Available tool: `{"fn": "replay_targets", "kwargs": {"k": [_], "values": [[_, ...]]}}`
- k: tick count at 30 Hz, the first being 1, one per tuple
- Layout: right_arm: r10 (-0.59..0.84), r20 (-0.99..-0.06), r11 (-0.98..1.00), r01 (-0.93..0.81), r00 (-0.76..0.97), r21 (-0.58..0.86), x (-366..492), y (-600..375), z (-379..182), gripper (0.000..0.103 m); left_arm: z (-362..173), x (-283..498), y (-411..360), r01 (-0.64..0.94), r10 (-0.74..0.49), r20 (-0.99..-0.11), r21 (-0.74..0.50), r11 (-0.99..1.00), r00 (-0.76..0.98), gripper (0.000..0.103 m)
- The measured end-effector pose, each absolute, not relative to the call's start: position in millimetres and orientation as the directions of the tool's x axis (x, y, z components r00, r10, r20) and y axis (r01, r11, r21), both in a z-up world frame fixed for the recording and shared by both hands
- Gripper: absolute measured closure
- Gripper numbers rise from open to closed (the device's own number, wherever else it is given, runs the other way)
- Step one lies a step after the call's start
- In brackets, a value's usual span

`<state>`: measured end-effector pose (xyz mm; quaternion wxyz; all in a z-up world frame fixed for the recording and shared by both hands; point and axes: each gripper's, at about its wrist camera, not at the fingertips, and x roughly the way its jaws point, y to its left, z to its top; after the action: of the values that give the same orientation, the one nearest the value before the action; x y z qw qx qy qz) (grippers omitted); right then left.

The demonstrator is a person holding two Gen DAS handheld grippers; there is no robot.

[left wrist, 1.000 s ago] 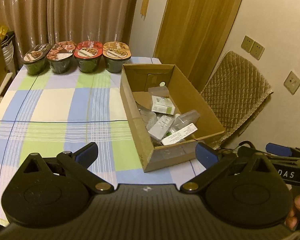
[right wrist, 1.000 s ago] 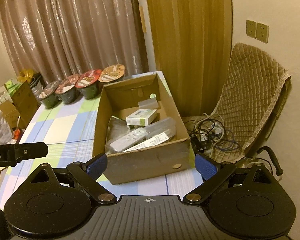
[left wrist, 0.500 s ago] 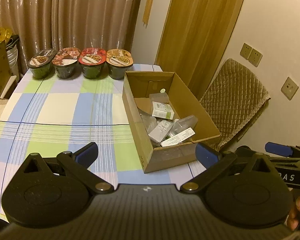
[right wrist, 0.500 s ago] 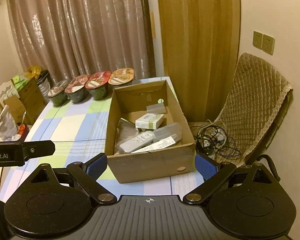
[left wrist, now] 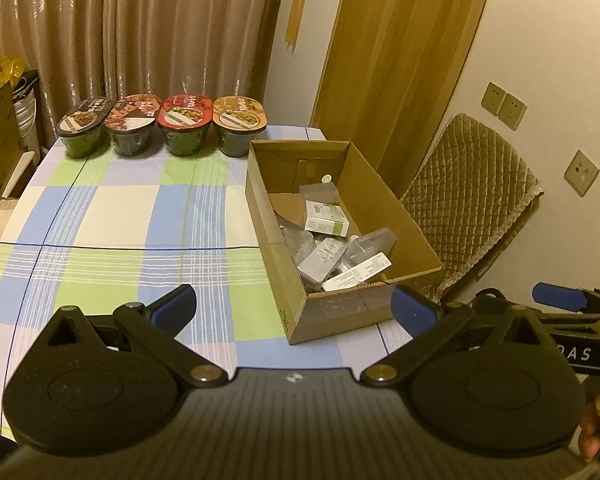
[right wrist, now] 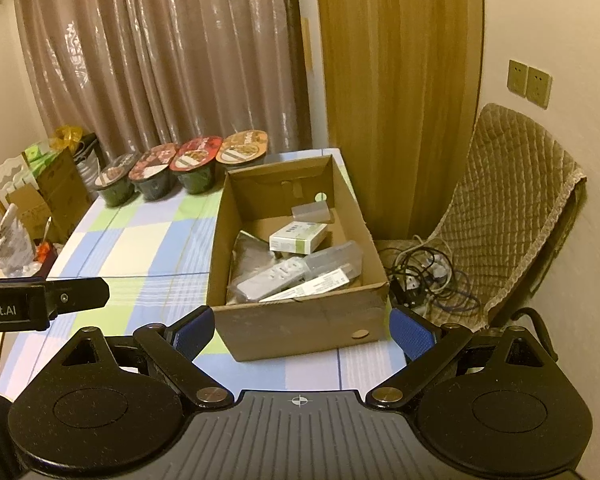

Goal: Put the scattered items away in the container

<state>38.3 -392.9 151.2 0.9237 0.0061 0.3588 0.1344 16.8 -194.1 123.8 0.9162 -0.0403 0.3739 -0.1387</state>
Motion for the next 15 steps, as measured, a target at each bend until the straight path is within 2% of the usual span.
{"fn": "replay_targets", "kwargs": {"k": [15], "values": [[0.242, -0.670, 0.967, -0.233, 0.702, 0.105, 44.5, -399.1, 148.4, 0.004, 120.3, 21.8, -201.2, 0.225, -0.282, -0.680, -0.173, 0.959, 0.676, 0.001]]}}
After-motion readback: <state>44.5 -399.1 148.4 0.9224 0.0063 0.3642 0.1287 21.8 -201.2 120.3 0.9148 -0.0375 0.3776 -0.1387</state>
